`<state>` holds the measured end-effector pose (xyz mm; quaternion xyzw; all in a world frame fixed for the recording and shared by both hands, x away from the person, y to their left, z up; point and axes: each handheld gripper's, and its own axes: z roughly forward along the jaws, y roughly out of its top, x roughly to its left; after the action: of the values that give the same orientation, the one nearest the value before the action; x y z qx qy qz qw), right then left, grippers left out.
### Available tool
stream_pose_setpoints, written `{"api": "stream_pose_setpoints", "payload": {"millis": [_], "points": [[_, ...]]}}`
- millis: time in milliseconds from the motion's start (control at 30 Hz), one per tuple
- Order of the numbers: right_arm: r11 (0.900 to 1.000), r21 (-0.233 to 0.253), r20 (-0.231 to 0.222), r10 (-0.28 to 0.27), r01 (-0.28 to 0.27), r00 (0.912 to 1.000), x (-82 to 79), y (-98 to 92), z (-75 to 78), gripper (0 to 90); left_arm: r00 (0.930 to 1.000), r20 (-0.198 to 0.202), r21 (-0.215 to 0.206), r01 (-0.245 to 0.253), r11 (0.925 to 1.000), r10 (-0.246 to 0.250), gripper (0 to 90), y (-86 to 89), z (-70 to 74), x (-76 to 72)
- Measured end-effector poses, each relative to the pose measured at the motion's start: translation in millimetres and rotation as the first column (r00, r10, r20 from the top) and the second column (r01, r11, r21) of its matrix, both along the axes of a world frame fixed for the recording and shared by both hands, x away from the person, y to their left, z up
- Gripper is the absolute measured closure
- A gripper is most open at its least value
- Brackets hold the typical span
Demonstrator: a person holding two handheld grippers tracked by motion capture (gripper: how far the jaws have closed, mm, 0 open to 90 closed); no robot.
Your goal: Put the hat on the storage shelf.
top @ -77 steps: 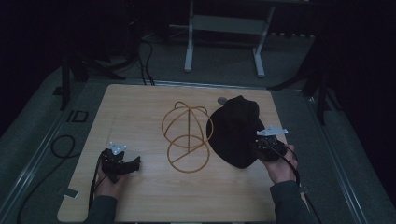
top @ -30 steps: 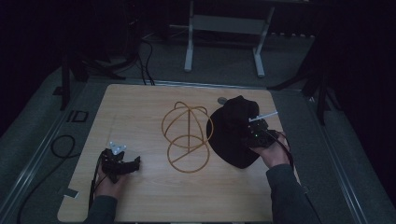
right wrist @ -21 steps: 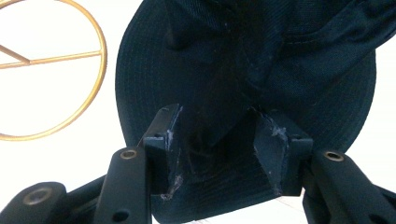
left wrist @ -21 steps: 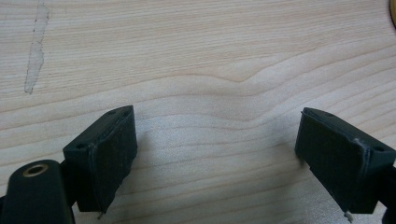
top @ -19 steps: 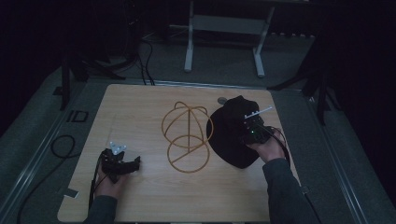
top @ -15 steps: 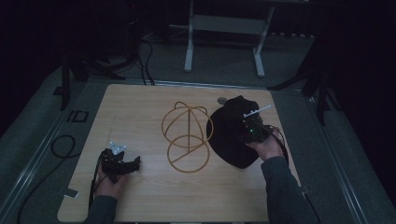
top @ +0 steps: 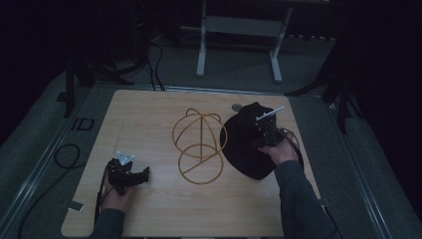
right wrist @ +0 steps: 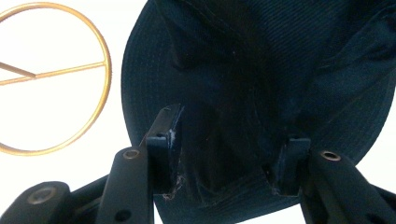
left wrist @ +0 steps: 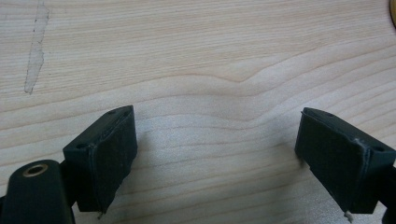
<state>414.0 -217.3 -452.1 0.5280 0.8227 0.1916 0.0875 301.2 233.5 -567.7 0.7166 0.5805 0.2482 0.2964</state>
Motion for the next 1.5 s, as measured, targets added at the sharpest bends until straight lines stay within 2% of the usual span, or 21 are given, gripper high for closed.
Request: {"api": "stream_pose_setpoints", "payload": {"millis": [167,500,533,700,767,833,867,967,1300,1500], "points": [[1.0,-0.001,-0.035,-0.009,0.009,0.9994,4.8,0.7,-5.3,52.6,1.0,0.0,0.0,0.0,1.0,0.0,13.3,0.0,0.0,0.0],[1.0,-0.018,-0.052,-0.027,0.026,0.9983,12.0,5.1,-9.6,57.3,1.0,0.0,-0.001,0.001,1.0,-0.001,13.3,-0.3,0.0,0.1],[0.999,-0.034,-0.052,-0.022,0.02,0.9984,13.9,5.6,-9.2,64.1,1.0,-0.001,-0.002,0.003,1.0,-0.003,13.3,-0.5,0.0,0.2],[0.998,-0.053,-0.063,-0.023,0.02,0.9978,16.9,7.3,-9.4,70.6,1.0,0.0,-0.002,0.003,1.0,-0.003,13.3,-0.7,-0.1,0.3],[0.998,-0.065,-0.078,-0.02,0.015,0.9968,19.1,9.0,-10.4,76.6,1.0,0.0,-0.002,0.003,1.0,-0.003,13.3,-0.7,-0.1,0.3],[0.998,-0.065,-0.086,-0.02,0.014,0.9961,19.9,9.1,-10.9,78.7,1.0,-0.001,-0.002,0.003,1.0,-0.003,13.3,-0.7,0.0,0.3],[0.998,-0.053,-0.099,-0.019,0.014,0.9949,21.8,7.5,-11.7,83.6,1.0,-0.001,-0.002,0.003,1.0,-0.003,13.3,-0.6,0.0,0.3],[0.999,-0.05,-0.097,-0.016,0.011,0.9952,22.7,6.0,-11.4,86.9,1.0,-0.001,-0.002,0.003,1.0,-0.003,13.3,-0.7,0.0,0.3],[0.997,-0.075,-0.079,0.016,-0.022,0.9967,17.8,1.0,-3.2,87.7,1.0,0.0,-0.003,0.006,1.0,-0.006,13.3,-1.2,-0.1,0.5],[0.994,-0.09,-0.05,0.058,-0.062,0.9971,9.6,-2.4,5.3,87.8,1.0,0.0,-0.002,0.007,1.0,-0.007,13.2,-1.3,0.0,0.6]]}}
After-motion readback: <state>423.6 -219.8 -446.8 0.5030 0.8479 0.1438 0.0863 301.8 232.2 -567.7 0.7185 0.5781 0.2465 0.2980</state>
